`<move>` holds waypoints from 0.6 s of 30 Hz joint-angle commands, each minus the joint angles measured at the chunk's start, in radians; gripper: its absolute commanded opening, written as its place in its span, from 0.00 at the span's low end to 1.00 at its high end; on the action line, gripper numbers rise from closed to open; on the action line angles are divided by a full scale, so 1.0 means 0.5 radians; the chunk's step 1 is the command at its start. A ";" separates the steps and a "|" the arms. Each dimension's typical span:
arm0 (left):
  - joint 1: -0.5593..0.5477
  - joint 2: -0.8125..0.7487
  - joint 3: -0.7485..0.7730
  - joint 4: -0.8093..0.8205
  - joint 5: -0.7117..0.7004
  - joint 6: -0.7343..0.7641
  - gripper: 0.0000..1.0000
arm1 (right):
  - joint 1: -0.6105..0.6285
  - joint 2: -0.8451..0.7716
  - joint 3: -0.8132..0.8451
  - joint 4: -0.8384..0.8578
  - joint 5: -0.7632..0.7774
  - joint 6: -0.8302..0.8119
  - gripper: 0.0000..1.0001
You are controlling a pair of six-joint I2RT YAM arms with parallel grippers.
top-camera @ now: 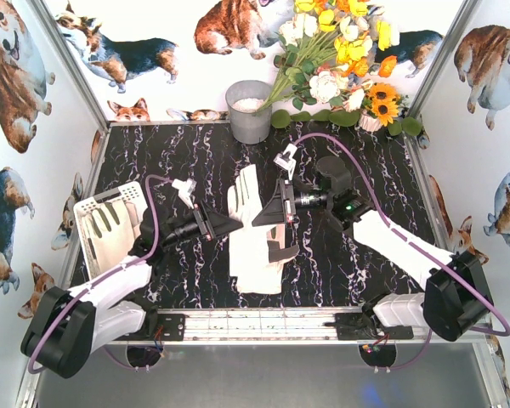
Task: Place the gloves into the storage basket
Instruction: Pair the glove with the glove.
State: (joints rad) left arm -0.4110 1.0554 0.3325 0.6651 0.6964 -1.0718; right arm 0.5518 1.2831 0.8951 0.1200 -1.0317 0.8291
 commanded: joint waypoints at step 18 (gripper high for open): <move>-0.462 0.125 0.221 -0.901 -1.017 0.404 0.00 | -0.134 -0.086 -0.211 -1.096 1.092 -0.430 0.00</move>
State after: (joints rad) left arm -0.5816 1.0679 0.3923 0.3550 0.3817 -0.9298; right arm 0.4824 1.2446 0.8158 -0.3275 -0.6518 0.6514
